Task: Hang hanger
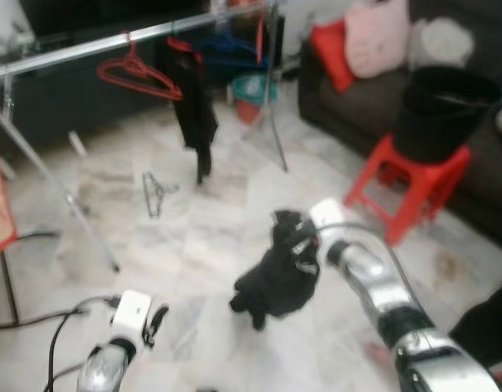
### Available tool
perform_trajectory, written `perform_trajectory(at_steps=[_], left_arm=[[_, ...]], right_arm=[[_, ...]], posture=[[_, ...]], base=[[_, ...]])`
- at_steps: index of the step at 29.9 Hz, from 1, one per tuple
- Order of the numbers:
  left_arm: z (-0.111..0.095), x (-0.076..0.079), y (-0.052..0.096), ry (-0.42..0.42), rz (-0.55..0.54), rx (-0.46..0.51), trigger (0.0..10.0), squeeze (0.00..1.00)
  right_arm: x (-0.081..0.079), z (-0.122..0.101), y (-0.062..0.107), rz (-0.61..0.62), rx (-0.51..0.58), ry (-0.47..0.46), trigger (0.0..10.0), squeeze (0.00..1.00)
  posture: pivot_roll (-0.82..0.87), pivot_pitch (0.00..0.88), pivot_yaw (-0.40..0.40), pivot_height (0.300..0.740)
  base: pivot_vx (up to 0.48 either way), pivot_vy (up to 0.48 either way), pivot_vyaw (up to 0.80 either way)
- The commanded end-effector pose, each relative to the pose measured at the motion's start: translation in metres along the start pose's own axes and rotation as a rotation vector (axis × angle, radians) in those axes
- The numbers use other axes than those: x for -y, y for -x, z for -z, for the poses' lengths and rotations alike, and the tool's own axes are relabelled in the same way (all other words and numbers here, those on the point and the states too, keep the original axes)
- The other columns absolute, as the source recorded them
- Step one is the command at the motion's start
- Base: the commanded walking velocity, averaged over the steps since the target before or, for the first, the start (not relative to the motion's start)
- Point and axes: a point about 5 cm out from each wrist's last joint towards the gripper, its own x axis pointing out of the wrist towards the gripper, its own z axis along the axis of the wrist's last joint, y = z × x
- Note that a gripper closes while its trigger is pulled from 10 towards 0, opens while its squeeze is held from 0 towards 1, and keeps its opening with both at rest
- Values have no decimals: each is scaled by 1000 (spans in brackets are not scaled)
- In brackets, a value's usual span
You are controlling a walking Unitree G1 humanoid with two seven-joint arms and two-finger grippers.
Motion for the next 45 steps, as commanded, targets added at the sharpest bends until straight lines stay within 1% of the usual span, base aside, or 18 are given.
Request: perform_trajectory(at_steps=[1, 6, 9, 14, 19, 23, 25, 27, 28, 30, 33, 34, 38, 42, 43, 44, 45], left_arm=[[-4, 0, -1, 3, 14, 3, 10000, 0], [-15, 0, -4, -1, 28, 41, 10000, 0], [-20, 1, -5, -8, 41, 60, 10000, 0], [-35, 1, -9, -21, 60, 104, 10000, 0], [-46, 0, -11, -30, 85, 132, 10000, 0], [-51, 3, -13, -33, 114, 142, 10000, 0], [-58, 6, -14, -50, 169, 151, 10000, 0], [-59, 7, -14, -52, 177, 153, 10000, 0], [-66, 8, -14, -62, 224, 166, 10000, 0], [-71, 10, -14, -75, 275, 172, 10000, 0], [-79, 12, -10, -82, 386, 175, 10000, 0], [-81, 13, -8, -87, 441, 168, 10000, 0], [-84, 16, -3, -114, 540, 145, 10000, 0], [-92, 16, -1, -46, 597, 157, 10000, 0], [-96, 19, 2, -20, 663, 152, 10000, 0], [-96, 20, 4, -17, 693, 145, 10000, 0], [-96, 20, 4, -17, 693, 145, 10000, 0]], right_arm=[[9, -5, 3, 11, 9, 25, 10000, 0], [9, -6, 3, -19, 0, 47, 10000, 0], [8, -6, 2, -36, -2, 49, 10000, 0], [7, -6, 2, -51, -6, 44, 10000, 0], [2, -4, 1, -108, -16, 59, 10000, 0], [0, -1, 2, -149, -39, 67, 10000, 0], [-2, -2, 5, -245, -51, 97, 10000, 0], [-3, -2, 6, -266, -50, 100, 10000, 0], [-5, -1, 10, -357, -75, 155, 10000, 0], [-5, 2, 14, -419, -104, 200, 10000, 0], [1, -3, 19, -469, -107, 229, 10000, 0], [3, -5, 21, -496, -113, 242, 10000, 0], [5, -7, 25, -550, -126, 274, 10000, 0], [6, -9, 28, -605, -131, 293, 10000, 0], [5, -10, 29, -626, -138, 303, 10000, 0], [5, -10, 29, -633, -143, 311, 10000, 0], [5, -10, 29, -633, -143, 311, 10000, 0]], posture=[[30, 39, -2, 740], [30, 47, -7, 740], [30, 49, -9, 740], [33, 50, -13, 740], [34, 50, -15, 740], [32, 47, -15, 740], [26, 51, -13, 740], [26, 49, -13, 740], [24, 50, -14, 740], [24, 52, -14, 740], [24, 50, -13, 740], [24, 48, -12, 740], [21, 44, -12, 740], [19, 38, -13, 740], [20, 37, -13, 740], [20, 36, -13, 740], [20, 36, -13, 740]], base=[[0, 0, 769], [0, 0, 771], [0, 0, 781], [0, 0, 798], [0, 0, 775], [0, 0, 0], [0, 0, 0], [0, 0, 0], [0, 0, 0], [0, 0, 0], [0, 0, 0], [0, 0, 0], [0, 0, 0], [0, 0, 0], [0, 0, 0], [0, 0, 0], [0, 0, 0]])
